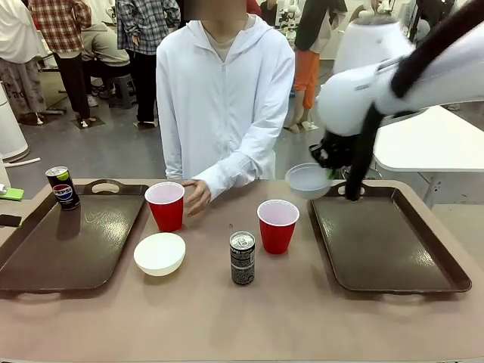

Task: Prepare tableware on both trays.
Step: Pick up a Picnic Bowl from the table and place it on a Handle tray.

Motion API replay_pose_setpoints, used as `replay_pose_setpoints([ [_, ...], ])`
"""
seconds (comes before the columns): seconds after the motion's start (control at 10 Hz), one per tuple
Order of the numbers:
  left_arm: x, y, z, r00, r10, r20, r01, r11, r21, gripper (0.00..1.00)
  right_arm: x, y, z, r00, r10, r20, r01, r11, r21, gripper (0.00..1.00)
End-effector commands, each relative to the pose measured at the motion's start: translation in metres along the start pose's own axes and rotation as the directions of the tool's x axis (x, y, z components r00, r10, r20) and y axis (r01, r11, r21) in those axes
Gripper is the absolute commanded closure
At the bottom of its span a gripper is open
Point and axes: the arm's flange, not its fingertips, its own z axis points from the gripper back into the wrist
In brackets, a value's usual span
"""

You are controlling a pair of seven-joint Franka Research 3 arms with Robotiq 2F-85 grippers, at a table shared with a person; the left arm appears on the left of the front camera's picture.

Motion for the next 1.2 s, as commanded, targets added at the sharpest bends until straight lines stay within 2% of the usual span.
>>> replay_pose_setpoints([
  [0.0, -0.001, 0.000, 0.002, 1.000, -0.007, 0.005, 0.007, 1.000, -0.005, 0.00, -0.026, -0.030, 0.009, 1.000, -0.012, 0.009, 0.013, 0.999, -0.042, 1.00],
  [0.5, -0.001, 0.000, 0.002, 1.000, -0.007, 0.005, 0.007, 1.000, -0.005, 0.00, -0.081, -0.100, 0.002, 0.993, -0.108, -0.046, 0.110, 0.992, 0.056, 1.00],
  [0.6, -0.001, 0.000, 0.002, 1.000, -0.007, 0.005, 0.007, 1.000, -0.005, 0.00, -0.080, -0.102, 0.002, 0.984, -0.176, 0.015, 0.174, 0.982, 0.075, 1.00],
  [0.7, -0.001, 0.000, 0.002, 1.000, -0.007, 0.005, 0.007, 1.000, -0.005, 0.00, -0.070, -0.090, -0.001, 0.993, -0.097, -0.070, 0.097, 0.995, 0.002, 1.00],
  [0.9, -0.001, 0.000, 0.002, 1.000, -0.007, 0.005, 0.007, 1.000, -0.005, 0.00, -0.070, -0.090, -0.001, 0.993, -0.097, -0.070, 0.097, 0.995, 0.002, 1.00],
  [1.0, -0.001, 0.000, 0.002, 1.000, -0.007, 0.005, 0.007, 1.000, -0.005, 0.00, -0.076, -0.096, 0.000, 0.991, -0.124, -0.054, 0.126, 0.992, 0.019, 0.96],
  [1.1, -0.001, 0.000, 0.002, 1.000, -0.007, 0.005, 0.007, 1.000, -0.005, 0.00, -0.064, -0.101, -0.007, 0.993, -0.085, -0.077, 0.089, 0.995, 0.050, 0.96],
])
